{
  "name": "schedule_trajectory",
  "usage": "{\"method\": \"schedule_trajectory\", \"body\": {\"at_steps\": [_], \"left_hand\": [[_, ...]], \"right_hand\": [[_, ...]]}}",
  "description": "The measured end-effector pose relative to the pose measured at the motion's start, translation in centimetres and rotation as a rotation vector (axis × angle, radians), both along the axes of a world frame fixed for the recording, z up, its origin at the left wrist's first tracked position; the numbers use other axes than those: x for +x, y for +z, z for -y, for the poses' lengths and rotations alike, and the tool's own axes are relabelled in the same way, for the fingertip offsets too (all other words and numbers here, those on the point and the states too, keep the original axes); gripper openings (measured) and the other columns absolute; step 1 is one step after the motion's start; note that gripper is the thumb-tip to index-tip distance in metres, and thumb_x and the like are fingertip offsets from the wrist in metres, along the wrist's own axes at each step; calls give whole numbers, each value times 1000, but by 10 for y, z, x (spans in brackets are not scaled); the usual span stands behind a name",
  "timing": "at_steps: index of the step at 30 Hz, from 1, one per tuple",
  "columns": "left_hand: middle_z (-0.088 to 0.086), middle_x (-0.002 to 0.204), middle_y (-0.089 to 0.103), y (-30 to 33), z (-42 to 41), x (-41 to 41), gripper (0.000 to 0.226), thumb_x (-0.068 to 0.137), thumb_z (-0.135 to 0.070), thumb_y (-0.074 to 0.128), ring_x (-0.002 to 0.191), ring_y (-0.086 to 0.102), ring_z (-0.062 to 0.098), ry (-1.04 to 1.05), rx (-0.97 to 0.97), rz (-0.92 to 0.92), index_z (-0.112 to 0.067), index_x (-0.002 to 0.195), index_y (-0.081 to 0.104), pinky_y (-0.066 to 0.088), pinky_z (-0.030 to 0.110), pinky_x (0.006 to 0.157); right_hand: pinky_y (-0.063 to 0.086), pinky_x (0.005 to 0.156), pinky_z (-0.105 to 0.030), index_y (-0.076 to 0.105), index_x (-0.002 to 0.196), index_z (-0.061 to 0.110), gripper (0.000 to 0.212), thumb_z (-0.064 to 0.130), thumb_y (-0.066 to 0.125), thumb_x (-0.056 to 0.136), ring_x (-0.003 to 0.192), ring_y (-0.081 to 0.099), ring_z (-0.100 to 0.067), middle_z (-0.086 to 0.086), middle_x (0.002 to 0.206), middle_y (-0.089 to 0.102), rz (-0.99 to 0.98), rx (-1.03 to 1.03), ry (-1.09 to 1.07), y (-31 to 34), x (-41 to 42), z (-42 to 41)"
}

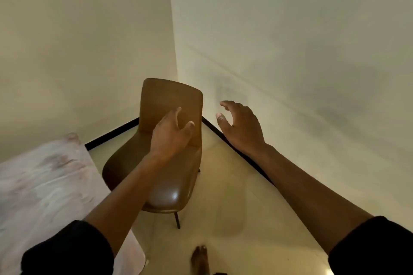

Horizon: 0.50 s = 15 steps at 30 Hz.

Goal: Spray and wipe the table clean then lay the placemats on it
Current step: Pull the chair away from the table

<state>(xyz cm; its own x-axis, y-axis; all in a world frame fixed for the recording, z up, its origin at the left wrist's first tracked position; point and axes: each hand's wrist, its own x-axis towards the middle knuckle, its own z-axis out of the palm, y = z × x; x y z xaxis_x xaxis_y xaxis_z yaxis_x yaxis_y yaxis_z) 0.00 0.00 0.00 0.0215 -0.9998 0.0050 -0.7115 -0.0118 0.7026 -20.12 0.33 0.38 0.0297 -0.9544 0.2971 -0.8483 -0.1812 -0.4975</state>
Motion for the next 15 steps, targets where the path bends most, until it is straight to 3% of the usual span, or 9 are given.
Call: {"method": "schedule_trajectory", "body": {"at_steps": [7,10,15], "left_hand": [[1,159,53,-18,99,-43,54,107,-43,59,144,51,26,-26,136,-79,-26,157,48,43,44,111],[0,155,56,-31,129,-55,52,106,-43,60,139,55,23,-10,192,-106,-28,155,51,44,40,105],[-3,129,70,-52,176,-75,36,107,-34,60,105,62,8,67,183,-184,-22,140,66,47,29,90]], "right_hand": [[48,104,-34,58,141,26,44,42,58,100,126,57,-14,6,139,62,159,150,81,-20,-35,86],[54,97,-32,60,138,26,41,41,60,100,116,63,-12,6,134,66,227,214,115,-23,-49,117],[53,84,-22,64,132,26,35,38,61,100,103,67,-10,5,121,70,292,295,197,-34,-75,182]]}}
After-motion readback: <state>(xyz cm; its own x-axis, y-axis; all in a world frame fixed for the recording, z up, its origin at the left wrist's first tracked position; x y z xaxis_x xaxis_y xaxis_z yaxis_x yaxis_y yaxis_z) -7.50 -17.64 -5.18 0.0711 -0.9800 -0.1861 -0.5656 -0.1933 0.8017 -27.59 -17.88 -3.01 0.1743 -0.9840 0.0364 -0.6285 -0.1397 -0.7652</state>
